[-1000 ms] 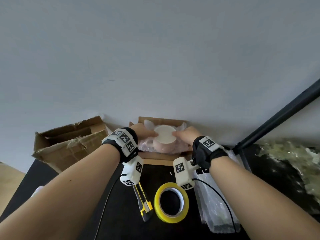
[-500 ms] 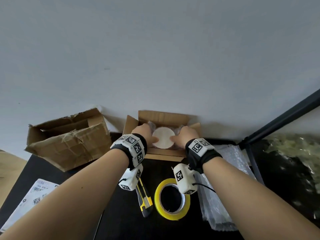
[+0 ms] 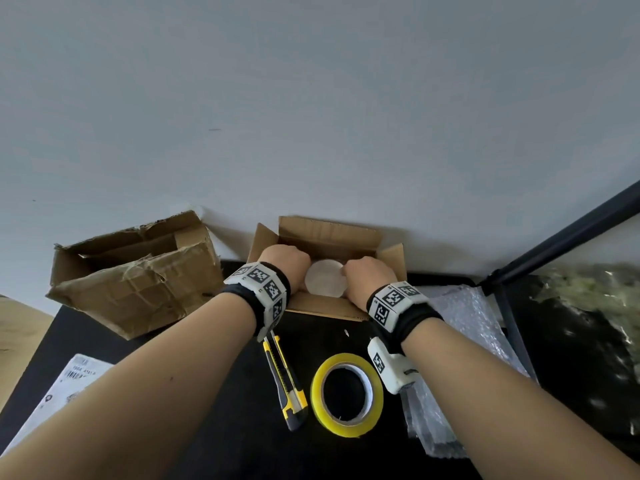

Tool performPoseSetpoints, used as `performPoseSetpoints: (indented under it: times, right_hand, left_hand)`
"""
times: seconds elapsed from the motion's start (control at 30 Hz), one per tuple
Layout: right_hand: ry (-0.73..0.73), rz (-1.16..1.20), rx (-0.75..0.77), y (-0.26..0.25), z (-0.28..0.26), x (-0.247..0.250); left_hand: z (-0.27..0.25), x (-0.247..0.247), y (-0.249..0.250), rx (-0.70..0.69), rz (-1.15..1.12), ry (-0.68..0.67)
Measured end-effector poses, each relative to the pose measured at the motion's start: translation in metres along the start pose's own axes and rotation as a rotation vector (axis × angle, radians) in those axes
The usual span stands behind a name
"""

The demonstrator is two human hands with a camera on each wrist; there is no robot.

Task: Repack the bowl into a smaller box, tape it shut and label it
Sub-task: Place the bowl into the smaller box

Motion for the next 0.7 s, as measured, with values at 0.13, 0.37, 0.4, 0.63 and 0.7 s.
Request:
performPoseSetpoints:
  times: [0.13, 0.37, 0.4, 0.63, 0.7]
  right_hand:
    - [-0.051, -0.096, 0.013, -0.002, 0.000, -0.002]
    - [0.376, 0.406, -0.139, 0.038, -0.019, 0.039]
    - [0.439, 0.393, -0.198, 0.049, -0.025, 0.046]
    - [0.053, 1.002, -0.433, 0.077, -0.035, -0.023]
    - [0.066, 1.267, -0.469, 0.075, -0.039, -0.034]
  left_hand:
    - [0.007, -0.013, -0.002, 0.012, 0.041, -0.093]
    - [-0.002, 0.008, -0.016, -0.076, -0.204, 0.237]
    - [-0.006, 0.015, -0.017, -0.101, -0.220, 0.327]
    - [-0.031, 0.028, -0.043, 0.076, -0.308, 0.528]
    - [-0.033, 0.019, -0.044, 0.071, -0.368, 0.467]
Point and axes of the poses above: each hand's wrist, its own z-axis towards the middle knuckle, its own x-axis out of the back of the hand, y = z × x, the point moved 8 cm from there along z, towards the middle knuckle, and after that the axes turned 3 degrees about -y, right-handed, at the moved point
